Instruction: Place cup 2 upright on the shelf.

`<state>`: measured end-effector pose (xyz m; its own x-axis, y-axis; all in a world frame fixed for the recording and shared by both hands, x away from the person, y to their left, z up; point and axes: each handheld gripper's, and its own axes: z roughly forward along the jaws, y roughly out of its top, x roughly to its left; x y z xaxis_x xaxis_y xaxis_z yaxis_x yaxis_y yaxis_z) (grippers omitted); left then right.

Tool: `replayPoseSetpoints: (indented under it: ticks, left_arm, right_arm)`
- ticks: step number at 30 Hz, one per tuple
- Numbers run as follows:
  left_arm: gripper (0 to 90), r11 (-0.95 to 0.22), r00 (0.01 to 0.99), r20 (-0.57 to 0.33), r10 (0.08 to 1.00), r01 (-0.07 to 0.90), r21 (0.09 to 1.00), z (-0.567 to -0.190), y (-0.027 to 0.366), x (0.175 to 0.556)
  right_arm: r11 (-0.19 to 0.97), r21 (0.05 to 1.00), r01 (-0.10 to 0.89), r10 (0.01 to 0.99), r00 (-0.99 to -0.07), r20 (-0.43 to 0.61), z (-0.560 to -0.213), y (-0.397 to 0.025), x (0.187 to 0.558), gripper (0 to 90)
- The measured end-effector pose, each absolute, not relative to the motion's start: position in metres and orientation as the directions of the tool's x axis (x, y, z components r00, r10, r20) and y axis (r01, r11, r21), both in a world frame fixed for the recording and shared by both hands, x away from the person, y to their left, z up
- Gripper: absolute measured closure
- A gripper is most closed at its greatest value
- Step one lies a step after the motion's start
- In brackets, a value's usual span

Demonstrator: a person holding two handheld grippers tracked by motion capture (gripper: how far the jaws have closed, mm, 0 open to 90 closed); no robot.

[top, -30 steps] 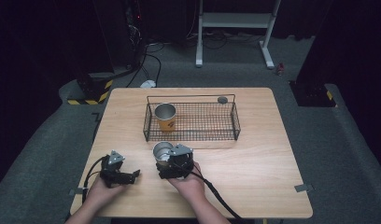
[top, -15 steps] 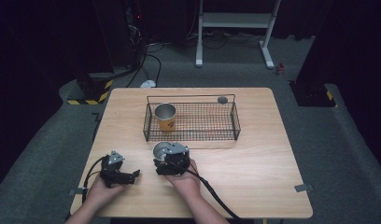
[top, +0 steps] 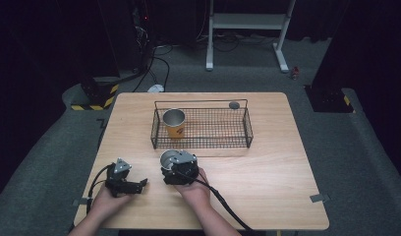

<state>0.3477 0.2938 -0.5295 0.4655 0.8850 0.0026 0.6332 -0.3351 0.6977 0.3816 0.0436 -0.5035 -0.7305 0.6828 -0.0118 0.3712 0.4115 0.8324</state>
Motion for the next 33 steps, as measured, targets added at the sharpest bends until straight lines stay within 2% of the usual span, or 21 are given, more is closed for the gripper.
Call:
replayPoseSetpoints:
  ticks: [11, 33]
  left_arm:
    - [0.6, -0.336, 0.467, 0.003, 0.884, 0.632, 0.699, -0.53, 0.294, 0.348]
    - [0.9, -0.334, 0.467, 0.0, 0.884, 0.632, 0.699, -0.53, 0.294, 0.348]
  right_arm:
    - [0.378, 0.858, 0.347, 0.682, -0.731, -0.005, -0.488, 0.034, 0.375, 18.8]
    - [0.335, 0.868, 0.366, 0.749, -0.662, -0.009, -0.469, -0.008, 0.379, 18.8]
